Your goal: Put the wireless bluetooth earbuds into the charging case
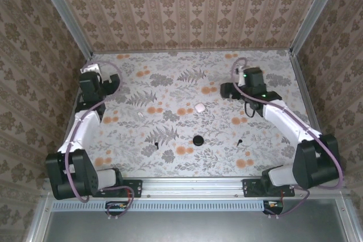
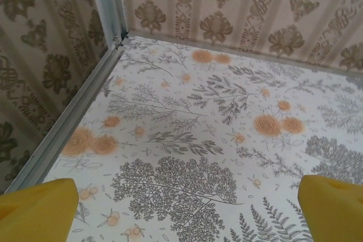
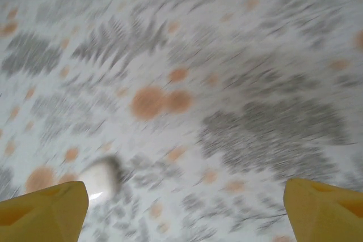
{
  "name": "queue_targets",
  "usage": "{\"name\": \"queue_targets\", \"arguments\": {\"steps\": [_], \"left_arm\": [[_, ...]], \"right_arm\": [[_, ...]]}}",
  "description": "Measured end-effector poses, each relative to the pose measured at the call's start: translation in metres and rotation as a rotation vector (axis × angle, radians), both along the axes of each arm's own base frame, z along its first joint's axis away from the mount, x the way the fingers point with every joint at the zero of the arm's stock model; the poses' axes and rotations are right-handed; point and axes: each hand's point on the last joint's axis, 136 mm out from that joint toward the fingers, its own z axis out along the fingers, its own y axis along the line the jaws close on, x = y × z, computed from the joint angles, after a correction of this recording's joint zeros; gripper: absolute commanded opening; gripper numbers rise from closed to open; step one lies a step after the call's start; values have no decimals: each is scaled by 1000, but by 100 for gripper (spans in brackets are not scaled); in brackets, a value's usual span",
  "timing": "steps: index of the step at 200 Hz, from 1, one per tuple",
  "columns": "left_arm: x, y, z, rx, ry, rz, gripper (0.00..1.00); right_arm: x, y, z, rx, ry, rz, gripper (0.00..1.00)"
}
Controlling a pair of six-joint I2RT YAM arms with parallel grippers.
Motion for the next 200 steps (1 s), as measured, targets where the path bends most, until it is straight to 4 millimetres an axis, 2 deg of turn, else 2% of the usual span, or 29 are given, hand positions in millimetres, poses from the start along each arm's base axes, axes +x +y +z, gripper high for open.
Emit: {"name": "queue_targets", "arguments": {"steps": [30,48,68,95,110,154,200], "left_arm": [[-24,-35,-24,-140,105,-144,99],[-43,-60,-46,-235,177,-223,97],[-61,-88,-66,-300,269,-301,97],[-75,-118,-76,-321,339,-392,98],[-79,-128,-80,-326,358,-420,97],[-80,-143,-92,-364,416,-474,88],[-74,-154,-93,-396,432,-520,85]], "right_arm": [[-11,56,-37,-41,182,148,90],[-17,77,-57,-81,263,201,90],[-21,92,-72,-126,343,242,85],[-14,104,-84,-167,408,268,81],[-13,110,-89,-186,434,278,81],[-10,120,-104,-258,478,293,81],[-12,115,-123,-332,522,293,81]]}}
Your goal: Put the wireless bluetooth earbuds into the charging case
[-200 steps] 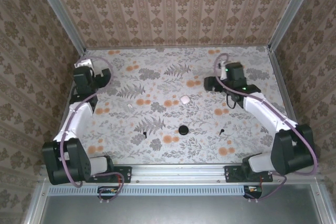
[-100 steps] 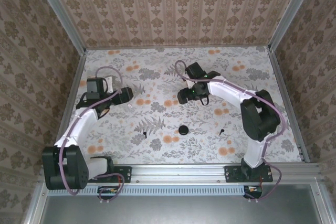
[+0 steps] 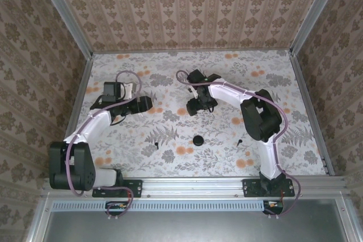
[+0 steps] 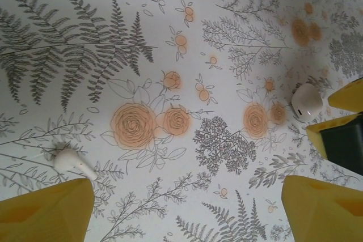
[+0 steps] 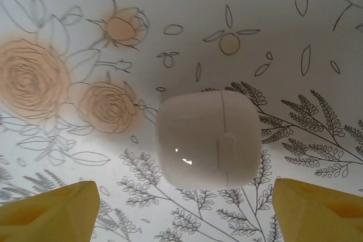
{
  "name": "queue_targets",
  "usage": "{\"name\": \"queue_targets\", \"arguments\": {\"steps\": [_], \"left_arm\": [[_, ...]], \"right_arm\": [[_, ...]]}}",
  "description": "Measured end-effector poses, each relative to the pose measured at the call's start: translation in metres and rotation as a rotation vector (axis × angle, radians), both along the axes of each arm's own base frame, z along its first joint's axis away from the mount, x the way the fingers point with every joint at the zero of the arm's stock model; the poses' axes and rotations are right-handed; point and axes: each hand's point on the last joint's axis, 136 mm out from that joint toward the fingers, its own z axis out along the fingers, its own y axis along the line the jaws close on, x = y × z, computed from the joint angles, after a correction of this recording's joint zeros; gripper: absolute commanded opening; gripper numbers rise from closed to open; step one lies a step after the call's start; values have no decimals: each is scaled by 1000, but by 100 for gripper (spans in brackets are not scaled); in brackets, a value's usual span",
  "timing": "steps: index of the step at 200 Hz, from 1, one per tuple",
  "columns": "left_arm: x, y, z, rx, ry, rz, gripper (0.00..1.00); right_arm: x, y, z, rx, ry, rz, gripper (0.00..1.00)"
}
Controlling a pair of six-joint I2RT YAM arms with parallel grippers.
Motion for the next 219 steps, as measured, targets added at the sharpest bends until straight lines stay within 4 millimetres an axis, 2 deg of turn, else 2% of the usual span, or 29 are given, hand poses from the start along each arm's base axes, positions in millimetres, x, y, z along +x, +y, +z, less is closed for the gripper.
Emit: {"name": "queue_targets", "arguments": {"steps": [62,90,135,167,195,219], "left_arm": [[2,-7,-6,-29,21,-25,82],[7,-9,-5,-31,22,-27,79],[10,-10,-1,-44,20,-17,78],[14,-11,8,-57,8,-12,78],[13,-15,28,-93,-30,-21,78],[8,-19,52,-136,-75,-29,78]], "right_arm": [[5,-5,-16,-53,7,-2,78],[9,-4,-20,-57,0,11,71],[15,2,-20,-41,-32,56,53],[8,0,-18,-21,-47,87,47],[-7,-5,-2,14,-79,117,44],[-13,0,40,87,-184,159,45]]}}
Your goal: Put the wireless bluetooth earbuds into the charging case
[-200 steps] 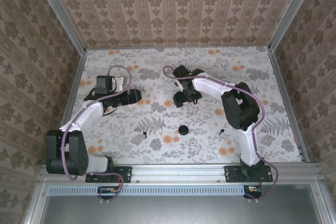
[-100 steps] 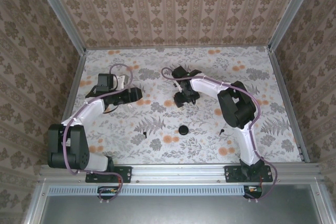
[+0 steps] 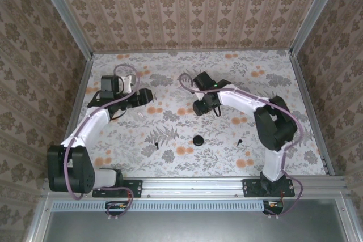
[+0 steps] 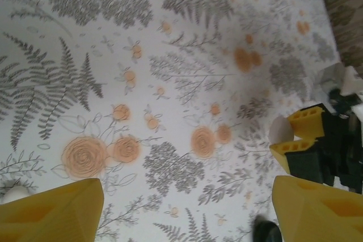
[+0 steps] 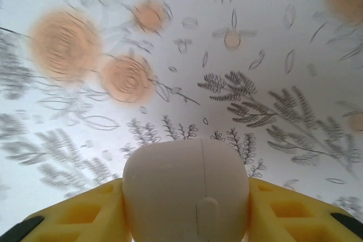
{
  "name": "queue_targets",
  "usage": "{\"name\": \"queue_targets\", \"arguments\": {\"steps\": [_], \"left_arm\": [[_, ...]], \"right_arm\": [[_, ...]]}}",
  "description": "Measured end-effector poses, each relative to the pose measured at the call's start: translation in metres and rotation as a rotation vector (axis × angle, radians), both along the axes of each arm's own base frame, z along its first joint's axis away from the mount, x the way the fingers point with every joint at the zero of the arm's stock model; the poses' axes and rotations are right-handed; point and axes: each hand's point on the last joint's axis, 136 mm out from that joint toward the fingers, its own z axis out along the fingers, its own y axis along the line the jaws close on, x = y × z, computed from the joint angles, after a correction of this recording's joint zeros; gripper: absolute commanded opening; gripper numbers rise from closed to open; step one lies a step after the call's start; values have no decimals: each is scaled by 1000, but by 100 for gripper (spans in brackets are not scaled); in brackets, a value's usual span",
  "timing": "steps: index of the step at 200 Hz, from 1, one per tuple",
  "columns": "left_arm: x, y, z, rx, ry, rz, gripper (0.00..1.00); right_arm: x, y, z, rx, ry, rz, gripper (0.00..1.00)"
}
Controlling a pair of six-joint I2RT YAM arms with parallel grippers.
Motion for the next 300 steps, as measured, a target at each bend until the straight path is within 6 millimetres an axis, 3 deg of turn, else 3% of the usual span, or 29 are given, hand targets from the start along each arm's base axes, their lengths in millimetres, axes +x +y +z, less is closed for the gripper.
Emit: {"name": "queue_targets", "arguments": {"steps": [45,80,145,203,230,277,300], "left_arm": [[-14,-24,49,-95,-77,-74,77],[-37,-61,84,-156,-130,-208,76],[-85,-114,108,-236,-121,-434,74],[-99,-132,87,-223,-31,-495,68],[-98,-136,82,-221,-12,-504,55],[-102,-139,86,-231,-18,-531,12],[-102,-139,86,-233,-13,-528,6]], "right_arm": [[-24,38,102,204,-279,191,43],[-45,62,147,288,-415,314,41],[-67,83,162,288,-509,454,40],[-82,88,181,268,-588,505,40],[-81,86,177,257,-583,501,40],[-80,84,174,238,-587,489,41],[-79,82,173,233,-588,477,49]]}}
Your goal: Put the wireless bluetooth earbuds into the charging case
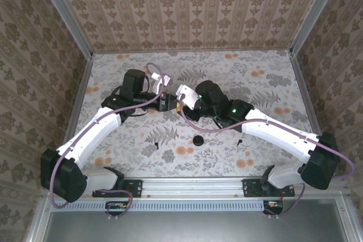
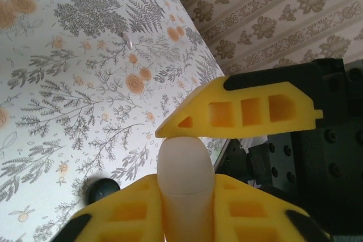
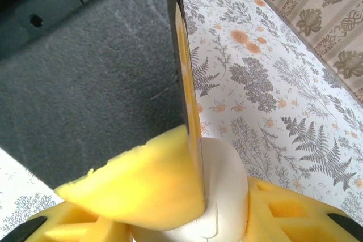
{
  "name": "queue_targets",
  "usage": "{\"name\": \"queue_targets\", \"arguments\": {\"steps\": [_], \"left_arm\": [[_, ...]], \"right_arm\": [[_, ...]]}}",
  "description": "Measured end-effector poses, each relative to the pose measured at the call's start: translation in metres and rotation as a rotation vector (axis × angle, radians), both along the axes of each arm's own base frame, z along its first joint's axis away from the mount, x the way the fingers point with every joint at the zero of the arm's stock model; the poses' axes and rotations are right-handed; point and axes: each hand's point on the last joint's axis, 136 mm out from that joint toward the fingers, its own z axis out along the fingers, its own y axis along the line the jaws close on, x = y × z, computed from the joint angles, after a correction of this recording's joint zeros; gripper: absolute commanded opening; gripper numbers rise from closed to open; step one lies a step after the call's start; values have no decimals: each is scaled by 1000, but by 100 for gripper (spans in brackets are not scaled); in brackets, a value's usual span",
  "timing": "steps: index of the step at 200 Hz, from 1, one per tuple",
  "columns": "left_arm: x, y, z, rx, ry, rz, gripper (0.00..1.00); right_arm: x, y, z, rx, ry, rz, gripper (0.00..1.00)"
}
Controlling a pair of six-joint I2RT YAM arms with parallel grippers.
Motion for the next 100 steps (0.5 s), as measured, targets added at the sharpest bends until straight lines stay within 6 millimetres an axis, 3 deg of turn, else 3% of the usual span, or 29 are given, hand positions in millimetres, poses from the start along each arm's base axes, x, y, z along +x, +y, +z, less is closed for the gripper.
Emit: {"name": "queue_targets", "arguments": {"steps": [15,32,66,100], "left_arm": [[1,0,0,-1,-6,-1,5],[3,1,0,1,-13,6,3],[24,10,8,-31,-68,67,2],[42,18,18,-87,-132,115,0]], "right_arm": [[0,0,0,14,14,-14,62],[0,-1,9,57,20,-31,69],[-1,-18,64,303,63,-78,73],[18,-49,117,559,191,-154,73]]}}
